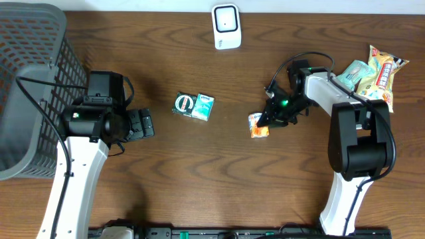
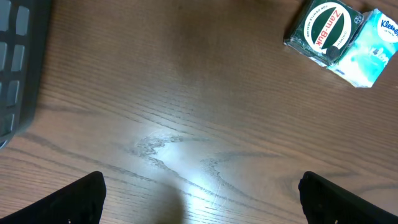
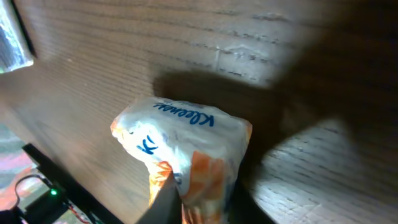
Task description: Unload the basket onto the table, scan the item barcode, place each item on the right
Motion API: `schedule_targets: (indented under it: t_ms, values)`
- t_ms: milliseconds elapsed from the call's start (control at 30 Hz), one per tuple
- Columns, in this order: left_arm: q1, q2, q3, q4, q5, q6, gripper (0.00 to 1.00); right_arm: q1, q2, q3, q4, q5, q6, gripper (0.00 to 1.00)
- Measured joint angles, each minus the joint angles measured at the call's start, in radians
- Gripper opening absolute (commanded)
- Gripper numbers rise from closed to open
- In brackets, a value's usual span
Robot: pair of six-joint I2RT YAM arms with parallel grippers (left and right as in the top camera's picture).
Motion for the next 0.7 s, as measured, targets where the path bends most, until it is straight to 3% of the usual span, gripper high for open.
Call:
schedule_targets:
  t_ms: [267, 700]
  values:
    - [0.000, 0.000, 0.000, 0.000, 0.000, 0.000, 0.98, -0.002, 0.002, 0.000, -0.024, -0.078, 0.011, 0.01]
    - [0.000, 0.000, 0.000, 0.000, 0.000, 0.000, 0.98, -0.025, 0.004, 0.052, -0.271, -0.558, -0.419, 0.01]
